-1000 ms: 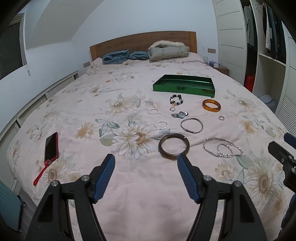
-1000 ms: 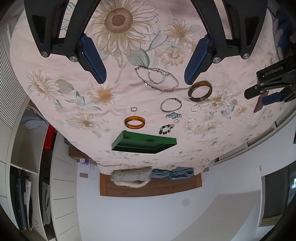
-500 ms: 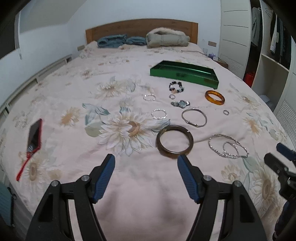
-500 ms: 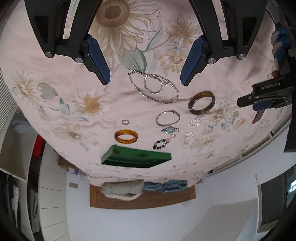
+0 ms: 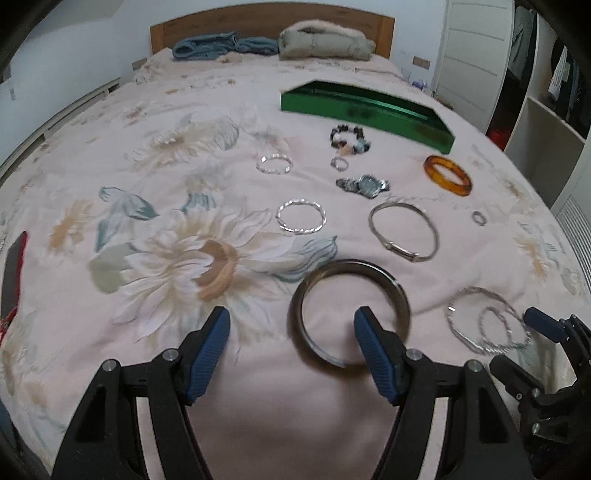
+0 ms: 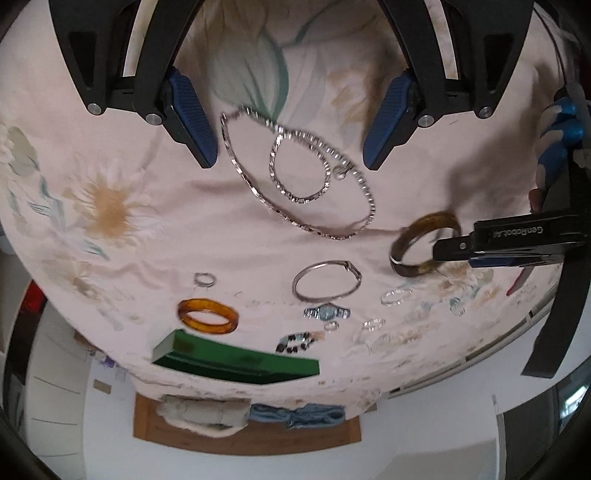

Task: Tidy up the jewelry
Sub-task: 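Grasp the dark bangle with the left tool while the right tool grasps the rhinestone necklace, then carry the dark bangle and necklace into the green tray and release both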

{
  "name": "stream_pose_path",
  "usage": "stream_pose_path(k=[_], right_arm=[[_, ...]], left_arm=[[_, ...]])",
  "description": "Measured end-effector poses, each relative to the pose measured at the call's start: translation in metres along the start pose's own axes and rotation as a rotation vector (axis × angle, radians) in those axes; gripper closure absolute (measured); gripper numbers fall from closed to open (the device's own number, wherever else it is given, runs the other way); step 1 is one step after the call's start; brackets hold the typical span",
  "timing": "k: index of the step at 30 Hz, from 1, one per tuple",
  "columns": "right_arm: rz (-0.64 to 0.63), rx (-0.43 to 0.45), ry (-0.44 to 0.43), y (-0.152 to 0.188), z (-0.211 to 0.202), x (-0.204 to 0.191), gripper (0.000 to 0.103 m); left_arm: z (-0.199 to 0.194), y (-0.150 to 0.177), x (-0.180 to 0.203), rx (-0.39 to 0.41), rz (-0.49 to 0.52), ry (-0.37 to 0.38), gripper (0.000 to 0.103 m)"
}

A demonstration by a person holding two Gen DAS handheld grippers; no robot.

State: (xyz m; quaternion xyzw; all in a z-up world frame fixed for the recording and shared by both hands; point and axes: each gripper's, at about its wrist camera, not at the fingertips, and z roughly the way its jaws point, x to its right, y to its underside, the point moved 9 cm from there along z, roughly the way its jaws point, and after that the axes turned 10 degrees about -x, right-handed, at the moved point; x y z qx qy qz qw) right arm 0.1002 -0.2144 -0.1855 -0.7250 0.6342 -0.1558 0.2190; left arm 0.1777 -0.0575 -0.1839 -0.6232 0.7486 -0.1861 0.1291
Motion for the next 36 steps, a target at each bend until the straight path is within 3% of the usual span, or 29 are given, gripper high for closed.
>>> stream_pose_path(k=[4,6,10,11,13,14,15,16,22,29,32,36], right_arm=[[-0.023,-0.033,-0.009,-0.005,0.019,0.0,0.023],[-0.022,-0.035,-0.009,-0.008,0.023,0.001,0.03],[0.023,-0.031,-0.006,-0.009,0.023,0.014,0.066],[0.038,-0.032,-0.006,-0.009,0.023,0.019,0.078],[0.068,-0.037,-0.021,-0.009,0.022,0.028,0.09],[0.083,-0.04,-0.033,-0.008,0.021,0.032,0.095],[0.092,-0.041,-0.041,-0.008,0.02,0.034,0.096],[0.098,-0.04,-0.042,-0.008,0.018,0.035,0.097],[0.117,-0.015,-0.033,-0.003,-0.004,0.035,0.097],[0.104,0.06,-0.019,-0.008,-0.053,0.029,0.097],[0.089,0.107,-0.017,-0.023,-0.08,0.027,0.097],[0.073,0.173,-0.004,-0.056,-0.114,0.033,0.097]], left_arm=[[0.016,-0.005,0.002,-0.01,0.009,-0.014,0.036],[0.019,-0.006,0.002,-0.009,0.014,-0.024,0.036],[0.021,-0.007,0.002,-0.011,0.015,-0.029,0.045],[0.022,-0.007,0.003,-0.012,0.017,-0.029,0.053],[0.022,-0.007,0.004,-0.014,0.025,-0.031,0.067],[0.022,-0.007,0.006,-0.017,0.032,-0.032,0.079],[0.022,-0.006,0.007,-0.019,0.035,-0.036,0.089],[0.021,-0.006,0.006,-0.021,0.036,-0.04,0.091],[0.006,-0.002,0.008,0.016,0.053,-0.064,0.093],[-0.044,-0.001,0.01,0.097,0.056,-0.045,0.094],[-0.069,-0.012,0.008,0.134,0.046,-0.022,0.094],[-0.109,-0.05,0.005,0.2,0.03,0.014,0.094]])
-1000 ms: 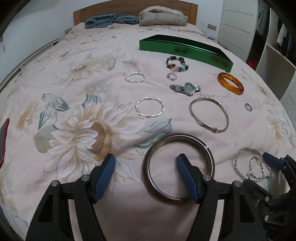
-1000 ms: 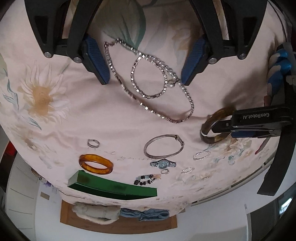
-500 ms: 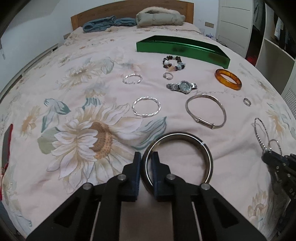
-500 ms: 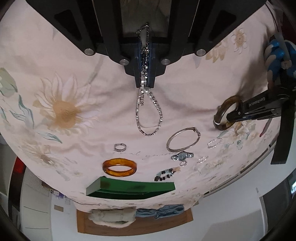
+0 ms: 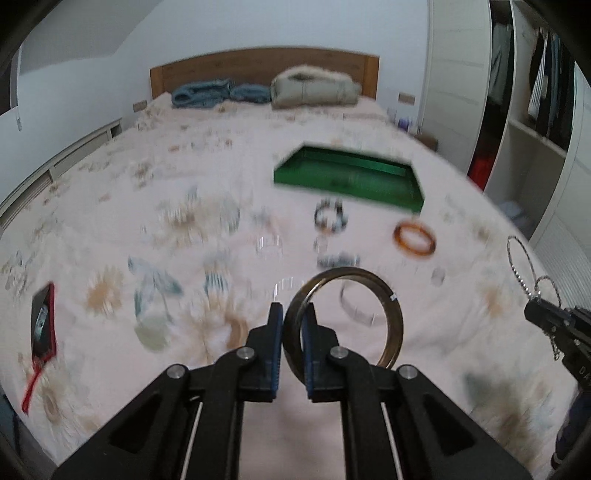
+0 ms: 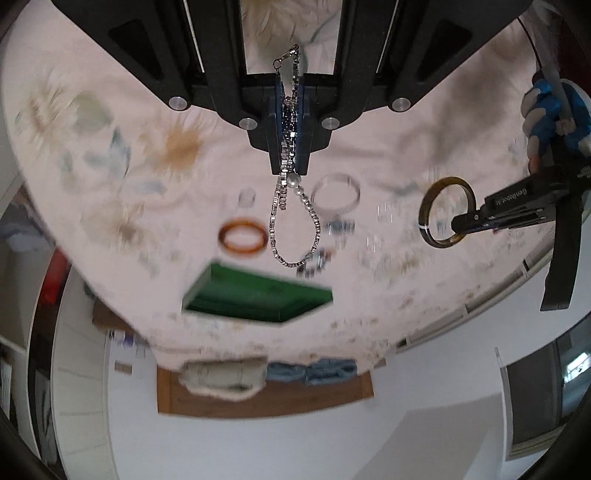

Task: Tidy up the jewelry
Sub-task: 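Carry the dark bangle and necklace into the green tray and release both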

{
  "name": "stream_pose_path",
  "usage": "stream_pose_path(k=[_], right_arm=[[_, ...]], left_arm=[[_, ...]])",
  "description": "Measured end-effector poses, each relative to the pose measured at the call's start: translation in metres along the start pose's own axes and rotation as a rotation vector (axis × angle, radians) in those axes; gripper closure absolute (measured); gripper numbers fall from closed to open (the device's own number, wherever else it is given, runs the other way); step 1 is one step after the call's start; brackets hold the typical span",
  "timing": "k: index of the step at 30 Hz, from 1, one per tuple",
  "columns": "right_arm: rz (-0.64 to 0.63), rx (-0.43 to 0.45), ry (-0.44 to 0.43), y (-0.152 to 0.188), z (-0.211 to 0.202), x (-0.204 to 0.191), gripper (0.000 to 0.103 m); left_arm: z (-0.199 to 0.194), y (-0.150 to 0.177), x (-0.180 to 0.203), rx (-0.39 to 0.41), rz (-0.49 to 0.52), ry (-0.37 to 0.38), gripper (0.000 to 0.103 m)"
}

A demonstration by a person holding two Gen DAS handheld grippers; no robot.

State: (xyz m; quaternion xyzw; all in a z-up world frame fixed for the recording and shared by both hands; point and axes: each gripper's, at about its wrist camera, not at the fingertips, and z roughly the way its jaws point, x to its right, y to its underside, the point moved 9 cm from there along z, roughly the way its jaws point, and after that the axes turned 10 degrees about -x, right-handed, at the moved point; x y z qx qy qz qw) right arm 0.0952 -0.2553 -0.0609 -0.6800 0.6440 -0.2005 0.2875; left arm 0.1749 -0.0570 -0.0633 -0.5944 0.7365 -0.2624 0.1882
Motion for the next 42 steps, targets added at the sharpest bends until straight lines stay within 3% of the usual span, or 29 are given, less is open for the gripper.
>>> stream_pose_path(k=[5,9,13,20,28,34,42], right_arm=[[-0.013,0.085,0.024,-0.074,-0.02,0.016,0.097],[-0.001,0.129,0.041,-0.138,-0.012,0.036,0.097],[0.01,0.135,0.046,-0.19,0.029,0.057,0.097],[0.049,0.033,0.015,-0.224,0.155,0.09,0.097],[0.072,-0.122,0.009,-0.226,0.28,0.11,0.098],[0.05,-0.196,0.062,-0.21,0.31,0.116,0.098],[0.026,-0.205,0.093,-0.207,0.313,0.118,0.094]], left_arm=[[-0.018,-0.083,-0.002,0.066,-0.015,0.016,0.094],[-0.006,-0.143,-0.005,0.073,-0.041,0.022,0.094],[0.041,-0.197,-0.001,0.037,-0.06,0.018,0.094],[0.169,-0.257,0.026,-0.061,-0.058,-0.002,0.094],[0.289,-0.266,0.041,-0.178,-0.046,-0.053,0.094],[0.329,-0.252,0.033,-0.246,-0.031,-0.107,0.094],[0.342,-0.244,0.028,-0.263,-0.042,-0.074,0.093]])
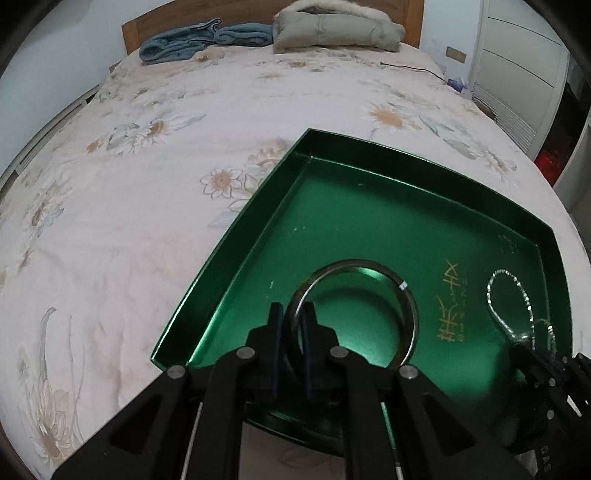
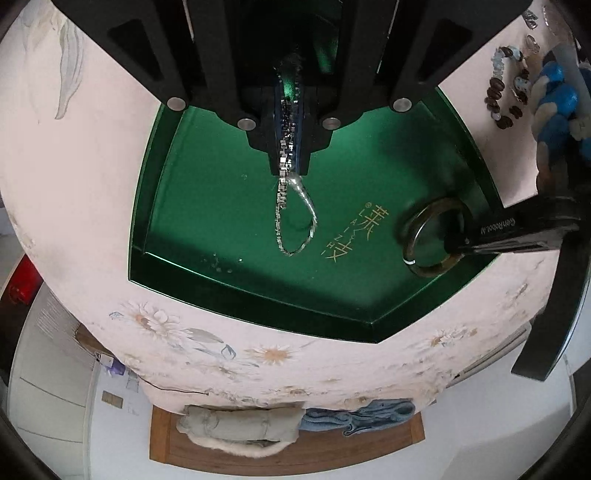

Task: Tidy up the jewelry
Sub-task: 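Carry the dark bangle and necklace into the green tray and release both, then lift both tools away from the tray back over the bed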

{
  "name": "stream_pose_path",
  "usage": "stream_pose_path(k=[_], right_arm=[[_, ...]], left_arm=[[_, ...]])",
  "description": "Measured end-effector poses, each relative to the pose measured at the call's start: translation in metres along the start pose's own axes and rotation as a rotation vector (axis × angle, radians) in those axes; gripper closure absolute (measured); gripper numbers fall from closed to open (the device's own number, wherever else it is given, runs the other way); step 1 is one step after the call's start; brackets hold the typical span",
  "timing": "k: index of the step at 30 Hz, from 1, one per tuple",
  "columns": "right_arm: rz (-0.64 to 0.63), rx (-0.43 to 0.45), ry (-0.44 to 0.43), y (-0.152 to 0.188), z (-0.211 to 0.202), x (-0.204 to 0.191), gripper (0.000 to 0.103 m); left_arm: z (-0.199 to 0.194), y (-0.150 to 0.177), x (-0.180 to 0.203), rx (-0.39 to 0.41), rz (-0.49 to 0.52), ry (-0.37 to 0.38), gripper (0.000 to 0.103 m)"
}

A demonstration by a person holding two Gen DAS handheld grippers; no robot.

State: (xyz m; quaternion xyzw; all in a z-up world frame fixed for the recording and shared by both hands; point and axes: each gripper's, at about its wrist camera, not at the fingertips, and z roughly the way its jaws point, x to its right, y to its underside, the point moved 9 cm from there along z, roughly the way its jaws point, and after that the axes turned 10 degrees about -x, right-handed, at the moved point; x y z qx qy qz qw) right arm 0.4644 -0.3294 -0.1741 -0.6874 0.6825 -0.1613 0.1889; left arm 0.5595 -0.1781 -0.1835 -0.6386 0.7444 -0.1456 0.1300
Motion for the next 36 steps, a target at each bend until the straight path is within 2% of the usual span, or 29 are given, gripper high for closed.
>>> stream_pose_path(k=[1,2,4,6,10,16,21,25,31,36], right_arm=[[-0.006,-0.002,-0.001,0.001,-0.002,-0.001,0.087],[-0.01,-0.002,0.005,0.0,-0.003,-0.002,0.068],[-0.014,0.017,0.019,0.0,-0.014,-0.003,0.046],[-0.013,0.03,0.028,0.0,-0.025,-0.002,0.046],[-0.019,0.078,0.06,0.004,-0.066,-0.003,0.046],[-0.035,0.193,0.14,0.034,-0.157,-0.014,0.046],[-0.029,0.259,0.186,0.088,-0.228,-0.034,0.042],[0.008,0.289,0.207,0.142,-0.275,-0.046,0.039],[0.061,0.316,0.227,0.207,-0.332,-0.064,0.037],[0.055,0.348,0.241,0.245,-0.368,-0.08,0.036]], left_arm=[[-0.001,0.001,0.0,-0.003,0.001,0.012,0.093],[-0.005,0.001,0.0,0.0,0.003,0.027,0.093],[-0.013,-0.001,0.001,0.008,0.004,0.045,0.092],[-0.027,0.0,0.0,0.023,0.009,0.071,0.089],[-0.074,0.011,-0.006,0.097,0.031,0.072,0.089],[-0.157,0.057,-0.026,0.231,0.035,0.072,0.089],[-0.216,0.122,-0.046,0.298,0.034,0.069,0.089],[-0.249,0.174,-0.055,0.317,0.037,0.079,0.089],[-0.282,0.255,-0.062,0.286,0.065,0.09,0.089],[-0.31,0.308,-0.068,0.303,0.089,0.053,0.088]])
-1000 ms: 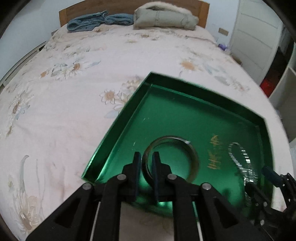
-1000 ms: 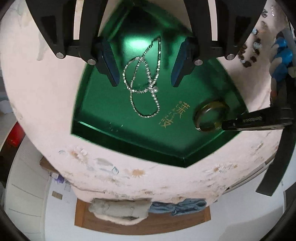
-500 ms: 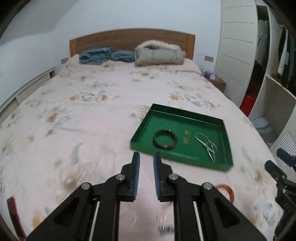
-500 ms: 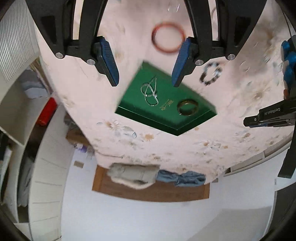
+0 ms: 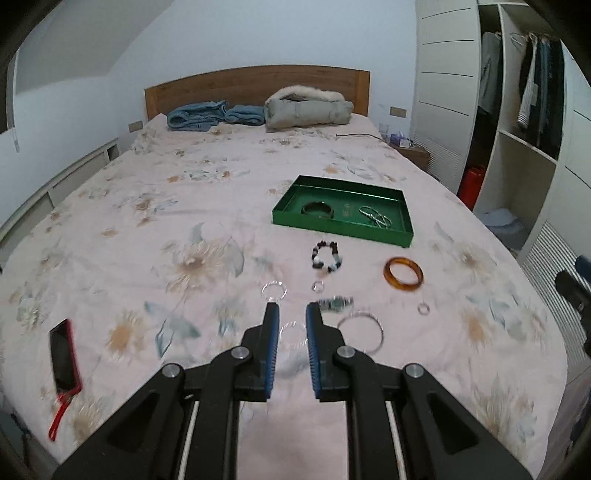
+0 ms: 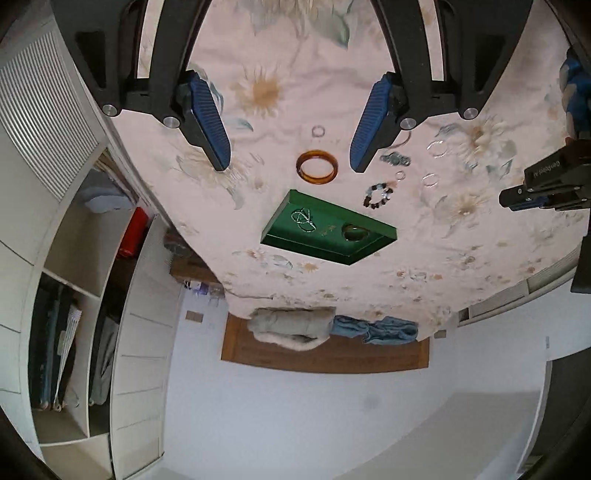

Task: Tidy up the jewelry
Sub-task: 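Lift both tools away from the tray back over the bed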

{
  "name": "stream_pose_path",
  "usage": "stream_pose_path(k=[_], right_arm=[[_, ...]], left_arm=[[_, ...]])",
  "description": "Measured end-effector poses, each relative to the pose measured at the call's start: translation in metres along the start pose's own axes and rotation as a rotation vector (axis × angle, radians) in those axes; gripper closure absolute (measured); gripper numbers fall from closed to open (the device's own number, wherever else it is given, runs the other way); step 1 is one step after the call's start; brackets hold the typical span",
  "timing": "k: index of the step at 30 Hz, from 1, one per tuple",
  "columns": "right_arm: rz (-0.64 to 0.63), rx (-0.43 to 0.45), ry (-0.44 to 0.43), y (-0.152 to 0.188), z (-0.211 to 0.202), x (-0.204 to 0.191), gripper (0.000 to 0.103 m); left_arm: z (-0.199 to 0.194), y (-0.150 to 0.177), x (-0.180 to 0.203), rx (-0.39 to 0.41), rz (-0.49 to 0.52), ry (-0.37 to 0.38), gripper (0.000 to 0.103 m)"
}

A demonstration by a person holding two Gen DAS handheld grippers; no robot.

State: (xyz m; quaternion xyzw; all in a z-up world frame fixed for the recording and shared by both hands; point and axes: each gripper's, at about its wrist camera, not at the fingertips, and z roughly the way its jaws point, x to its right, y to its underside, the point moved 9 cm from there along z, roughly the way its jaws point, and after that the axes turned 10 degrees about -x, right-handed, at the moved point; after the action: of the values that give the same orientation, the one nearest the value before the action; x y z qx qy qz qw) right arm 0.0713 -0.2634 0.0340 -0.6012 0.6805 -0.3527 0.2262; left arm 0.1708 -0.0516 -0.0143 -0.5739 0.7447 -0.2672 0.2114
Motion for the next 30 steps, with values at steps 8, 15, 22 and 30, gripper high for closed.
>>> stream_pose_path(k=[8,15,22,30], right_arm=[[-0.017,0.034,-0.002,0.029,-0.051,-0.01,0.034],[-0.02,0.061,-0.003,0.044,-0.075,-0.011,0.034],[-0.001,0.071,0.002,0.053,-0.084,-0.003,0.034],[0.006,0.072,0.023,0.055,-0.084,0.003,0.034]], left_arm=[[-0.052,0.028,0.007,0.069,0.024,-0.029,0.063],[-0.075,0.043,0.014,0.094,0.016,-0.019,0.063],[-0.077,0.052,0.019,0.096,0.006,-0.021,0.063],[-0.07,0.054,0.019,0.104,-0.013,-0.018,0.063]])
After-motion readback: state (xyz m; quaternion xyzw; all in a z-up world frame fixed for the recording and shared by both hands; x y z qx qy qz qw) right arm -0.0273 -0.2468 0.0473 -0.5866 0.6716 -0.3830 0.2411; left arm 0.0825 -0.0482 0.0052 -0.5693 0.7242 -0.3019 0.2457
